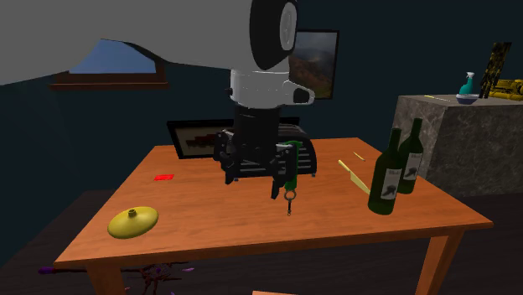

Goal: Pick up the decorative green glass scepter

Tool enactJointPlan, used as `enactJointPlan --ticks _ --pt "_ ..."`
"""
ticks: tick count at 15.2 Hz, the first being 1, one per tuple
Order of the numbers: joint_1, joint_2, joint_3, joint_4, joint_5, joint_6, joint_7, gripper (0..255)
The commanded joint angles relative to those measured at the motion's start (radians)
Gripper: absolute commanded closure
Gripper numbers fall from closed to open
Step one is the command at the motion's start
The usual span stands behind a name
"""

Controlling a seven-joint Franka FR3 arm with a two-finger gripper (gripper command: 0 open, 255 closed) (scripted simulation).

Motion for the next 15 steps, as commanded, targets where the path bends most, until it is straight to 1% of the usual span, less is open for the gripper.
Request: enactJointPlan --ticks 1,8,12,15 --pt "0.0 0.0 0.0 0.0 0.0 0.0 0.0 0" --pt "-0.018 0.145 0.084 -0.078 0.003 0.323 0.128 0" --pt "-0.037 0.264 0.131 -0.083 -0.015 0.5 0.211 0" --pt "-0.06 0.366 0.167 -0.066 -0.044 0.623 0.281 0"
